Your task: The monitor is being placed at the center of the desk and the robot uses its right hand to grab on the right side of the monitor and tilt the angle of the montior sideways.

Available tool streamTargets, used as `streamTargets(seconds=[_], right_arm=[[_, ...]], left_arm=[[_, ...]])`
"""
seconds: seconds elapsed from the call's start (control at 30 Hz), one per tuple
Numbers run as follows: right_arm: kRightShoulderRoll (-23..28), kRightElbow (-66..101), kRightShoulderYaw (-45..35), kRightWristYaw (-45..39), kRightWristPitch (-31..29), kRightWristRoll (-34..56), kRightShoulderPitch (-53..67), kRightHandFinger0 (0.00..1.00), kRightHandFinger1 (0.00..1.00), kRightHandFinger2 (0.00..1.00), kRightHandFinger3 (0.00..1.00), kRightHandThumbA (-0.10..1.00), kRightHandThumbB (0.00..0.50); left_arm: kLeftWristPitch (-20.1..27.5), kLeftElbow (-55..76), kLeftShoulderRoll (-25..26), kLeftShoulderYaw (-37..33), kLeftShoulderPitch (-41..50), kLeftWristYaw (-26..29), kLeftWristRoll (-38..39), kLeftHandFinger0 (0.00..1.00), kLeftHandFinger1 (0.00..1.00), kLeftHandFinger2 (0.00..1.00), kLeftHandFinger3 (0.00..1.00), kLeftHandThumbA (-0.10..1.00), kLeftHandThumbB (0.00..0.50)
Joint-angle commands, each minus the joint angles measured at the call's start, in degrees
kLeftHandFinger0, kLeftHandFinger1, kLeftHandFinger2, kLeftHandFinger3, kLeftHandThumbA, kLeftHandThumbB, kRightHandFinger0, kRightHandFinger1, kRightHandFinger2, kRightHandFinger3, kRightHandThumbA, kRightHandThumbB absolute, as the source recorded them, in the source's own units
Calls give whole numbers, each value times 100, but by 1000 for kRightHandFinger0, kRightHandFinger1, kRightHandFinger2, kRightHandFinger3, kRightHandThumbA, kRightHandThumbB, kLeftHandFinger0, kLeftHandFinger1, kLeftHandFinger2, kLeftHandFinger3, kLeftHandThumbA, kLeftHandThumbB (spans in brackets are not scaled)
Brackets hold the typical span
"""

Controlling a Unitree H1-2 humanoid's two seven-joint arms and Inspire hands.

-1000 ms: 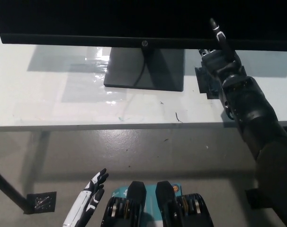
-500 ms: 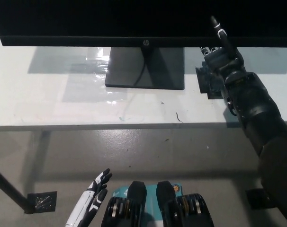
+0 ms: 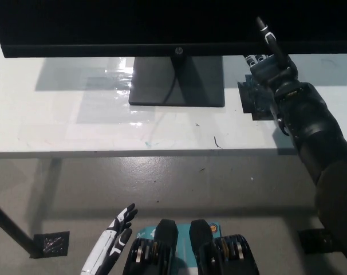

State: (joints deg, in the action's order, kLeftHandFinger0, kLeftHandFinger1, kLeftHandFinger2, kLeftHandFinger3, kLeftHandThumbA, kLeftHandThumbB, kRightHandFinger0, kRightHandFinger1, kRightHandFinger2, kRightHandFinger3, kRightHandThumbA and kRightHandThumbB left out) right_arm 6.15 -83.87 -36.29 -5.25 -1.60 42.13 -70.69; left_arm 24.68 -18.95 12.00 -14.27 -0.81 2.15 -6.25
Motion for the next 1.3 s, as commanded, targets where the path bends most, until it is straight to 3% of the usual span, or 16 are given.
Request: streamTargets(seconds=[0.0, 0.23, 0.3, 0.4, 0.57, 0.67, 0.77, 0.83, 0.93, 0.97, 1.03, 1.07, 1.2, 1.23, 1.27], right_arm=[[171, 124, -29, -12, -7, -42, -591, 1000, 1000, 1000, 1000, 1000, 300], [-101, 677, 201, -1190, 117, -90, -9, 1000, 1000, 1000, 1000, 1000, 295], [-360, 1568, 407, -1442, 266, -84, 478, 1000, 1000, 1000, 1000, 1000, 310], [-956, 4392, 959, -1550, 993, 187, 1942, 1000, 1000, 1000, 1000, 1000, 328], [-1305, 6926, 1689, -1501, 1345, 254, 3581, 1000, 1000, 1000, 1000, 1000, 363], [-1327, 8356, 2339, -1591, 766, -426, 4739, 1000, 1000, 1000, 1000, 1000, 372], [-1321, 9398, 2802, -1748, -369, -1560, 5732, 1000, 1000, 1000, 1000, 1000, 376], [-1305, 9779, 2932, -1834, -775, -1881, 6102, 1000, 1000, 1000, 1000, 1000, 374], [-1292, 9937, 2998, -1797, -880, -1972, 6226, 1000, 1000, 1000, 1000, 1000, 375], [-1379, 10338, 3023, -1839, -1334, -2392, 6571, 1000, 1000, 1000, 1000, 1000, 406], [-1432, 10561, 3030, -1894, -1630, -2603, 6774, 1000, 1000, 1000, 1000, 1000, 399], [-1506, 10849, 3016, -2012, -2123, -2879, 7057, 1000, 1000, 1000, 1000, 1000, 391], [-1465, 10985, 3107, -1917, -2256, -3030, 7181, 1000, 1000, 1000, 1000, 1000, 392], [-1914, 11721, 3064, -2247, -2505, -3436, 7573, 1000, 1000, 1000, 1000, 1000, 376], [-1986, 11831, 3085, -2365, -2533, -3415, 7652, 1000, 1000, 1000, 1000, 1000, 369]], left_arm=[[225, 188, 58, -20, -97, 93, -34, 1000, 1000, 1000, 1000, 1000, 325], [225, 171, 121, 31, -140, 40, 26, 1000, 1000, 1000, 1000, 1000, 309], [225, 183, 132, 46, -145, 44, 35, 1000, 1000, 1000, 1000, 1000, 310], [225, 157, 138, 44, -165, 87, -5, 1000, 1000, 1000, 1000, 1000, 305], [225, 92, 137, 20, -191, 157, -69, 1000, 1000, 1000, 1000, 1000, 319], [225, 134, 172, 22, -166, 109, -60, 1000, 1000, 1000, 1000, 1000, 310], [225, 64, 169, 19, -202, 142, -99, 1000, 1000, 1000, 1000, 1000, 332], [225, 61, 182, -5, -194, 185, -144, 1000, 1000, 1000, 1000, 1000, 331], [225, 57, 175, 3, -189, 190, -145, 1000, 1000, 1000, 1000, 1000, 332], [225, 41, 174, 25, -180, 157, -134, 1000, 1000, 1000, 1000, 1000, 343], [225, 32, 171, 36, -177, 137, -116, 1000, 1000, 1000, 1000, 1000, 345], [225, 11, 166, 32, -183, 113, -86, 1000, 1000, 1000, 1000, 1000, 344], [225, 3, 165, 29, -185, 107, -81, 1000, 1000, 1000, 1000, 1000, 345], [225, 37, 147, 44, -168, 80, -75, 1000, 1000, 1000, 1000, 1000, 339], [225, 36, 151, 44, -170, 78, -76, 1000, 1000, 1000, 1000, 1000, 339]])
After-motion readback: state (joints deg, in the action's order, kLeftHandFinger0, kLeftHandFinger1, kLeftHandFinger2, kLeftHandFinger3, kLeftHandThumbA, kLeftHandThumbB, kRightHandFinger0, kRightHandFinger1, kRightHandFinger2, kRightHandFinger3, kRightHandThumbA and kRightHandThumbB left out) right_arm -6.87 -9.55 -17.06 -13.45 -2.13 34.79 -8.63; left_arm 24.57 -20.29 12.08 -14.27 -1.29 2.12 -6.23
